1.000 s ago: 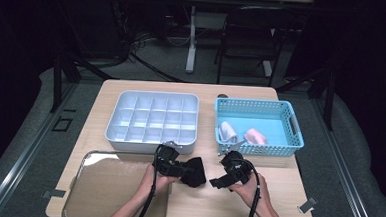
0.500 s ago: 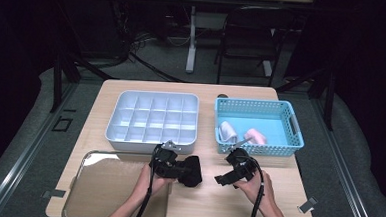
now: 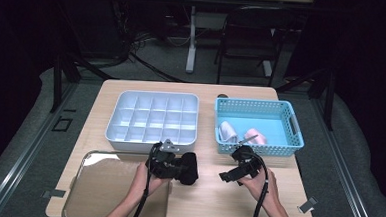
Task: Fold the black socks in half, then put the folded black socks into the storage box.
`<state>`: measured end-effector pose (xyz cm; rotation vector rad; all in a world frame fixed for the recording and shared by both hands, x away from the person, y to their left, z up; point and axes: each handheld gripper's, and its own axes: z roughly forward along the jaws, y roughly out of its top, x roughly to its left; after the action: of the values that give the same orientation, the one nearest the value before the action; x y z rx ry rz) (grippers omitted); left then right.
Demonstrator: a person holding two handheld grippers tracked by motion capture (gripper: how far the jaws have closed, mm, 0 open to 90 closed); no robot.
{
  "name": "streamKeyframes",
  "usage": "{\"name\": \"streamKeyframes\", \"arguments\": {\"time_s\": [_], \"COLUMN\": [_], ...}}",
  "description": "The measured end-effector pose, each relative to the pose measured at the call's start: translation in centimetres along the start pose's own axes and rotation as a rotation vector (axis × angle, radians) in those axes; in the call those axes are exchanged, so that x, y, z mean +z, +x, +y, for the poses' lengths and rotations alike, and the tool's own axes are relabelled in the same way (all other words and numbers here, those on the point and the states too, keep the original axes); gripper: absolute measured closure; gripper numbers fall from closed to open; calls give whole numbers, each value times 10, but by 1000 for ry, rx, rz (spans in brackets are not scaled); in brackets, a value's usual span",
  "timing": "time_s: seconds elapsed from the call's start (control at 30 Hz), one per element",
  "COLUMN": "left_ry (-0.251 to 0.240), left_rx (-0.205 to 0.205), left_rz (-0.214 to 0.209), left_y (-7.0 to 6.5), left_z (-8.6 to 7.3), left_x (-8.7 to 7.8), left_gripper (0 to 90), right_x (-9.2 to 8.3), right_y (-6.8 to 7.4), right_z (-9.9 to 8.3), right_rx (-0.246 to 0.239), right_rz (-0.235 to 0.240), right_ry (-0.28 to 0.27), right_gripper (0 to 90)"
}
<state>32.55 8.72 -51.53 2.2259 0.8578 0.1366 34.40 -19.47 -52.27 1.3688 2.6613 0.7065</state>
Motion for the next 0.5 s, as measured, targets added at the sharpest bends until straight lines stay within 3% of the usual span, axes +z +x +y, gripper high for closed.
{"name": "streamKeyframes", "arguments": {"time_s": [0.1, 0.13, 0.2, 0.5], "left_ry": [-6, -6, -8, -14], "left_rx": [5, 8, 16, 29], "left_rz": [9, 12, 17, 36], "left_y": [-1, -1, -2, 0], "left_z": [0, 1, 1, 2], "left_x": [-3, -4, -6, -16], "left_gripper": [652, 652, 652, 652], "right_x": [-2, -1, -3, -2], "right_y": [-2, -1, -3, -8], "right_z": [0, 0, 0, 0], "right_rx": [-12, 5, -6, 17], "right_rz": [-6, 3, -13, 0], "right_ry": [17, -3, 13, 6], "right_gripper": [62, 61, 61, 65]}}
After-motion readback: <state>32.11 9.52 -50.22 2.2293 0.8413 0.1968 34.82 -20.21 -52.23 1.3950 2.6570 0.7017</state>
